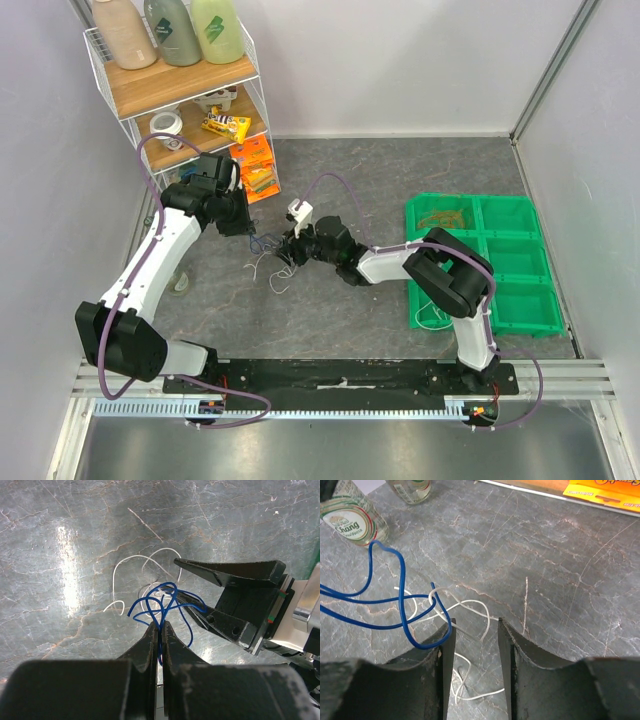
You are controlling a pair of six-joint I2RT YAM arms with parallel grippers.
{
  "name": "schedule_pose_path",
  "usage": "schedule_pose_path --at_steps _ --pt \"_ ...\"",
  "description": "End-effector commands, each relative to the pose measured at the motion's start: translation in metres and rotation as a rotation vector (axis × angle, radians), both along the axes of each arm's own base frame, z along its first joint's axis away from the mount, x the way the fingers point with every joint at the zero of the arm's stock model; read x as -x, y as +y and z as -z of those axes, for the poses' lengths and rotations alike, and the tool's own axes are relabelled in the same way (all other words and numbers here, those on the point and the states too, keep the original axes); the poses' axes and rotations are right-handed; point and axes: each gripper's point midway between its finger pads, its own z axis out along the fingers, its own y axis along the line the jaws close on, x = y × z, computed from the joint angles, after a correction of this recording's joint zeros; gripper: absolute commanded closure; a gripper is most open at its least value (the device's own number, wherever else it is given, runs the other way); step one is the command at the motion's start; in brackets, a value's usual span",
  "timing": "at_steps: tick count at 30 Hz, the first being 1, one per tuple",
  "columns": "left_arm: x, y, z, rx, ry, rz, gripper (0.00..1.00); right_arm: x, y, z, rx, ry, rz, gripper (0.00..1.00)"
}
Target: Untangle the cables
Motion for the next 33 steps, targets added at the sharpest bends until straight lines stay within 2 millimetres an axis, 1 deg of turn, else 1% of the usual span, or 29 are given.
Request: schedule_pose_path --at_steps 1,3,5,6,8,10,11,12,13,15,16,18,19,20,21,22,24,25,26,27,28,31,33 --pt "-0.001 0.0 -0.01 0.006 -0.03 0.009 0.98 -0.01 0.018 -0.027 -0.076 -0.068 -0.006 0.55" --pt "0.0 0.0 -0.011 0.006 -0.031 0.007 0.99 -0.01 0.021 -0.028 -0.088 -0.064 -0.011 0.57" --pt "0.0 0.0 -0.012 0.008 -0.034 0.008 0.98 -0.009 0.024 -0.029 -0.095 -0.062 -0.012 0.63" --pt "0.0 0.0 -0.011 0.006 -0.031 0.007 0.98 -0.009 0.025 -0.028 -0.093 -0.06 -0.016 0.68" --pt "-0.001 0.001 -0.01 -0.001 -0.031 0.001 0.98 -0.008 0.026 -0.029 -0.09 -0.054 -0.028 0.81" --pt "-0.003 0.006 -0.01 -0.02 -0.037 -0.018 0.98 -0.007 0.021 -0.03 -0.081 -0.037 -0.011 1.0" --pt "-0.003 0.011 -0.009 -0.042 -0.037 -0.039 0.98 -0.008 0.016 -0.028 -0.063 -0.028 0.016 1.0" --pt "-0.004 0.017 -0.008 -0.07 -0.041 -0.068 0.98 -0.01 0.008 -0.031 -0.052 -0.028 0.054 1.0" --pt "-0.004 0.02 -0.007 -0.083 -0.039 -0.085 0.98 -0.012 0.0 -0.032 -0.038 -0.029 0.094 1.0" --pt "-0.006 0.032 -0.005 -0.134 -0.043 -0.131 0.98 -0.018 -0.021 -0.054 -0.036 -0.051 0.187 1.0" --pt "-0.006 0.037 -0.003 -0.156 -0.04 -0.159 0.98 -0.022 -0.035 -0.057 -0.014 -0.047 0.248 1.0" --pt "-0.005 0.05 0.002 -0.213 -0.029 -0.216 0.98 -0.025 -0.059 -0.079 -0.008 -0.042 0.335 1.0" --pt "-0.005 0.055 0.004 -0.238 -0.024 -0.239 0.98 -0.024 -0.072 -0.084 0.005 -0.032 0.376 1.0" --pt "-0.003 0.062 0.008 -0.268 -0.012 -0.265 0.98 -0.024 -0.086 -0.096 0.002 -0.029 0.432 1.0" --pt "-0.002 0.066 0.011 -0.289 -0.005 -0.282 0.98 -0.023 -0.098 -0.1 0.015 -0.019 0.472 1.0" --pt "-0.001 0.071 0.014 -0.309 0.001 -0.299 0.98 -0.023 -0.112 -0.111 0.017 -0.015 0.524 1.0" --pt "0.0 0.075 0.021 -0.332 0.011 -0.303 0.98 -0.021 -0.141 -0.127 0.052 -0.017 0.624 1.0" --pt "0.001 0.075 0.026 -0.336 0.019 -0.3 0.98 -0.021 -0.155 -0.14 0.054 -0.031 0.666 1.0" --pt "0.001 0.075 0.03 -0.339 0.027 -0.293 0.98 -0.02 -0.17 -0.149 0.079 -0.046 0.708 1.0" --pt "0.003 0.074 0.037 -0.341 0.044 -0.287 0.98 -0.019 -0.186 -0.166 0.071 -0.069 0.759 1.0" --pt "0.003 0.073 0.043 -0.341 0.06 -0.281 0.98 -0.019 -0.199 -0.187 0.045 -0.095 0.795 1.0" --pt "0.008 0.068 0.066 -0.333 0.127 -0.246 0.98 -0.02 -0.24 -0.241 0.017 -0.149 0.898 1.0" --pt "0.011 0.064 0.078 -0.325 0.164 -0.232 0.98 -0.022 -0.269 -0.272 -0.004 -0.169 0.979 1.0"
